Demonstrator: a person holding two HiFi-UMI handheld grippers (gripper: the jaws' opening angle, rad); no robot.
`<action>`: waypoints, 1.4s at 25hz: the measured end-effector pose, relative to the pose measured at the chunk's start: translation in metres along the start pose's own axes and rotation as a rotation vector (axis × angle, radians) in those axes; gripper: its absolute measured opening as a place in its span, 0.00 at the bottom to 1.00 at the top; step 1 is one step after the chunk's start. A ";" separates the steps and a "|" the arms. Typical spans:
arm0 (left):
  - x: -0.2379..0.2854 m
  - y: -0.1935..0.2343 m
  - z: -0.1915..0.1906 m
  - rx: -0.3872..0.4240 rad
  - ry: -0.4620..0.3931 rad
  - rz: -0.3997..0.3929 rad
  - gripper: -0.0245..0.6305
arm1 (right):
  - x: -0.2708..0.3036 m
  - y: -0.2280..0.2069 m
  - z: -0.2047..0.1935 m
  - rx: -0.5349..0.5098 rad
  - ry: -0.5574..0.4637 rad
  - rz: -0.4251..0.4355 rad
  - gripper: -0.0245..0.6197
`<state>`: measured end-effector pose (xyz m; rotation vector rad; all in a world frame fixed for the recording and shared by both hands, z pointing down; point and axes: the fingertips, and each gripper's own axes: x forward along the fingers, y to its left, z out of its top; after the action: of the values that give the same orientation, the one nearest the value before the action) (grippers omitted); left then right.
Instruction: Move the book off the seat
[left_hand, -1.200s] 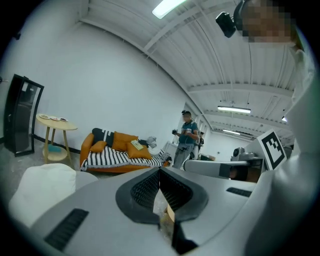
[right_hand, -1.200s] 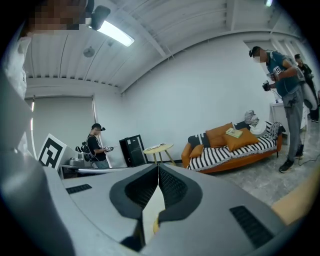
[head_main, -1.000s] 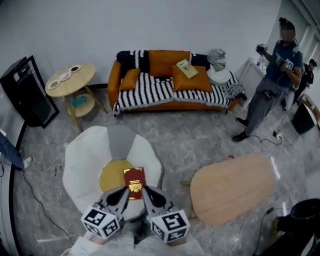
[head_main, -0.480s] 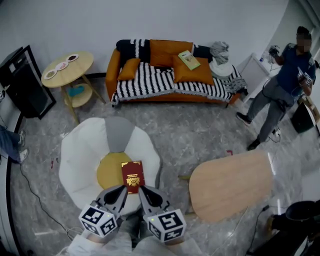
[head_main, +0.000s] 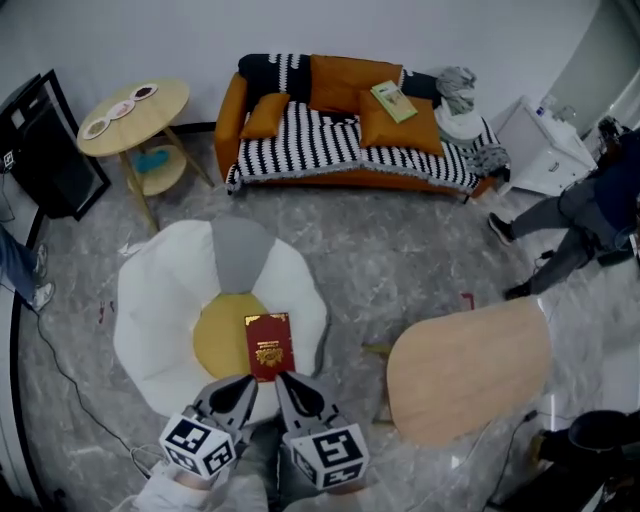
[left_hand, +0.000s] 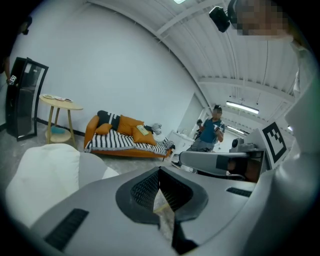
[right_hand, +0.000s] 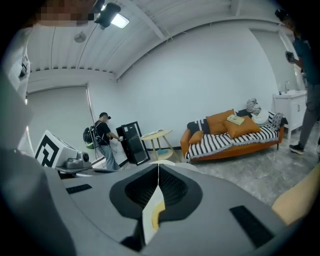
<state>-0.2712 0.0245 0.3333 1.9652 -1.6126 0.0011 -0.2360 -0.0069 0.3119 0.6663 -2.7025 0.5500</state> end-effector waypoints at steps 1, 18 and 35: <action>0.002 0.007 -0.004 -0.018 0.006 0.006 0.05 | 0.005 -0.003 -0.003 0.017 0.002 -0.008 0.06; 0.074 0.109 -0.101 -0.128 0.019 0.062 0.05 | 0.090 -0.062 -0.136 0.080 0.136 -0.028 0.06; 0.137 0.192 -0.228 -0.190 0.039 0.079 0.05 | 0.174 -0.116 -0.277 0.113 0.176 -0.066 0.06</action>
<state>-0.3255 -0.0159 0.6548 1.7472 -1.6021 -0.0795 -0.2711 -0.0482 0.6545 0.6988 -2.4915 0.7135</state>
